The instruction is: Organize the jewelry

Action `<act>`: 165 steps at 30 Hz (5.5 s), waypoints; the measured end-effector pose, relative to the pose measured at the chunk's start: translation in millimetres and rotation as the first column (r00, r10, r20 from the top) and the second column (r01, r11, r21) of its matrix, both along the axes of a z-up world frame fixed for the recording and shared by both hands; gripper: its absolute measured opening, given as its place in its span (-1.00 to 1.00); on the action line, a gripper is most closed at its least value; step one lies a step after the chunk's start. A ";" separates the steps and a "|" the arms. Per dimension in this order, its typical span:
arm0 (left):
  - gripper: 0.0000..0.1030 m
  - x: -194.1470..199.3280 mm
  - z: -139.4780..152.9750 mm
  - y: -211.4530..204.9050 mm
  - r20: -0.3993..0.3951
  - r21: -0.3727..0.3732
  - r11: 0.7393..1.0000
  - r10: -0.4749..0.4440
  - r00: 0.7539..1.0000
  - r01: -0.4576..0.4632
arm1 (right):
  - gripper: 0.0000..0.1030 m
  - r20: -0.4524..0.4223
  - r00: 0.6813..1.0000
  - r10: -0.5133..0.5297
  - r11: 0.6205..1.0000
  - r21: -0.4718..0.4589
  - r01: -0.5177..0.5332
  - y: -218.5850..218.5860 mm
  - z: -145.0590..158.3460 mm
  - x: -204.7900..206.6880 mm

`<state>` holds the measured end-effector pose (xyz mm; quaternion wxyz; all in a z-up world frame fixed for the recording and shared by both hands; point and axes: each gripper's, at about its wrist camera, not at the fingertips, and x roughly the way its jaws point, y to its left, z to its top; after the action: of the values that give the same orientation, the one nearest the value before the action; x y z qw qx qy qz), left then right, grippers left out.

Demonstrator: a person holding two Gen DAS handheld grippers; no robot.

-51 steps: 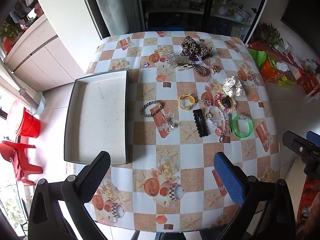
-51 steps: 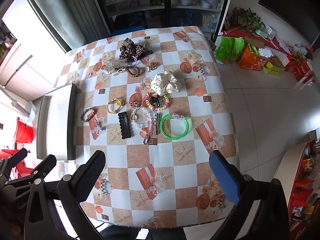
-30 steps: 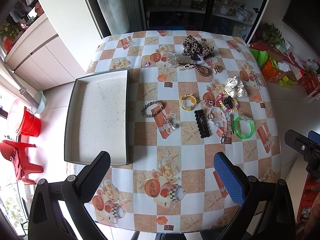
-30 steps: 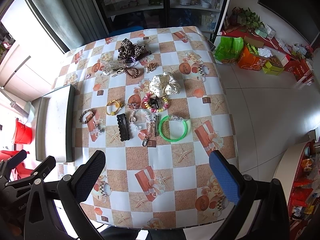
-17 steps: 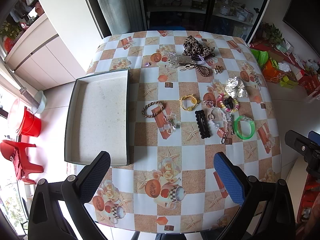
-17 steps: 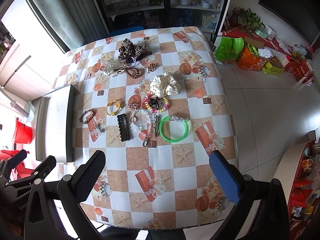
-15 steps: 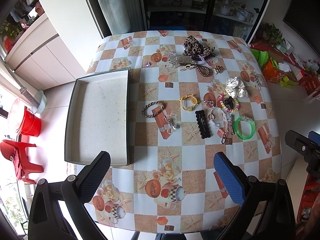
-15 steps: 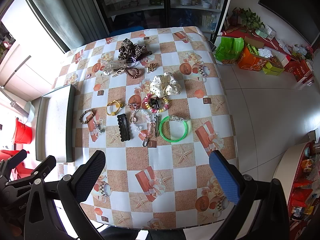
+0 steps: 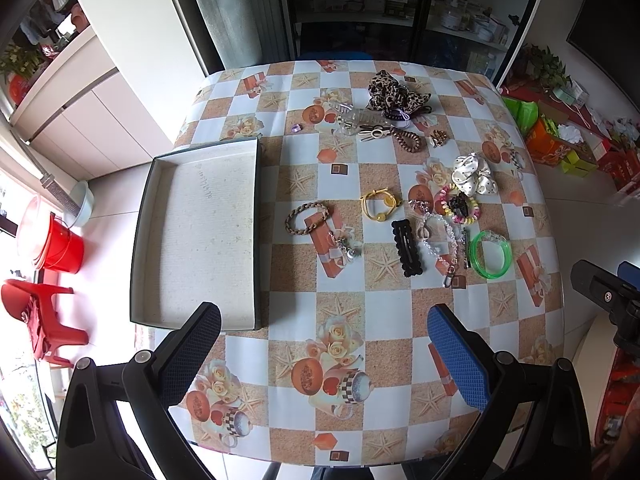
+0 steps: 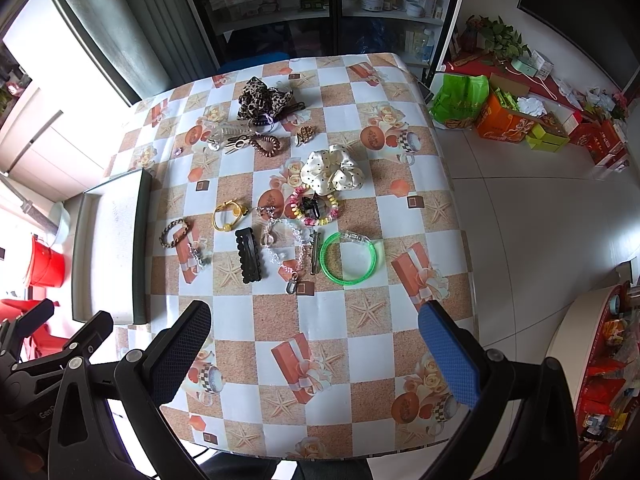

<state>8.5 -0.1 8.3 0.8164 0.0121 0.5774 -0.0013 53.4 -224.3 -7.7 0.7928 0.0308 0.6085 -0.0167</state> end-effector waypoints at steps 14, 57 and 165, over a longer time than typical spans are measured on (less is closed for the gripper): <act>1.00 0.7 0.3 -0.4 -0.002 0.001 1.000 -0.001 1.000 0.001 | 1.00 0.001 1.000 0.001 1.000 -0.001 -0.001 0.1 0.4 -0.6; 1.00 4.4 -50.5 0.1 -0.100 -0.004 1.000 0.015 0.995 -0.015 | 1.00 0.022 0.999 -0.039 0.996 0.082 0.037 -23.1 -50.3 11.2; -0.93 163.0 -171.7 236.1 0.080 -0.003 0.958 0.286 0.955 -0.286 | -0.87 -0.050 0.905 0.423 0.897 0.163 -0.411 341.7 -206.7 211.5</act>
<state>171.5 235.9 -163.4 0.8303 -0.0678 0.5400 0.1200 264.9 117.4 -214.5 0.7470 -0.0421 0.6334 0.1976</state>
